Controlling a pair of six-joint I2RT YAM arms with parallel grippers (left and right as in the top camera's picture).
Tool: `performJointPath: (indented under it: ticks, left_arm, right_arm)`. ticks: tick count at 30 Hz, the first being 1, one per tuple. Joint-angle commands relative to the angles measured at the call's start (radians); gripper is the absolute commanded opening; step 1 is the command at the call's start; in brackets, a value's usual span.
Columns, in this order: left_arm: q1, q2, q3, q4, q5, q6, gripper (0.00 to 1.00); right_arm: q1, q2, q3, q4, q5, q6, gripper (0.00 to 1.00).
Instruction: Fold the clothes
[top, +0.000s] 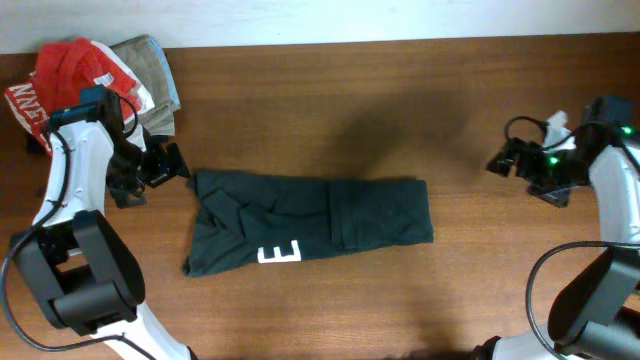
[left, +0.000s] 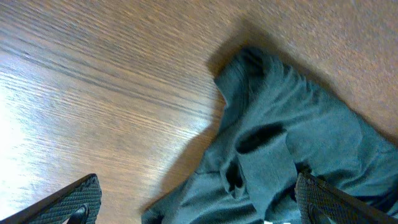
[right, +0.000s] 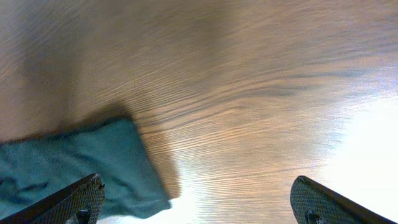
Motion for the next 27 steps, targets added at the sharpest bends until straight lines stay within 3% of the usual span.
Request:
performJointPath:
  ticks: [1,8,12,19,27]
  left_arm:
    - [0.028,0.017,-0.008,0.02,0.045,0.096,0.99]
    - [0.026,0.072,-0.018,-0.039,0.14,0.188,0.99]
    - [0.025,0.075,-0.094,0.003,0.233,0.255,0.99]
    - [0.026,0.076,-0.276,0.133,0.245,0.266,0.99]
    - [0.025,0.076,-0.446,0.287,0.38,0.265,0.99]
  right_arm:
    - [-0.056,-0.008,0.015,-0.003,0.057,0.011,0.99]
    - [-0.072,-0.008,0.015,-0.003,0.058,0.011,0.99]
    - [-0.071,-0.008,0.015,-0.003,0.058,0.011,0.99]
    - [-0.071,-0.008,0.015,-0.003,0.058,0.011,0.99]
    - [-0.071,-0.008,0.015,-0.003,0.057,0.011,0.99]
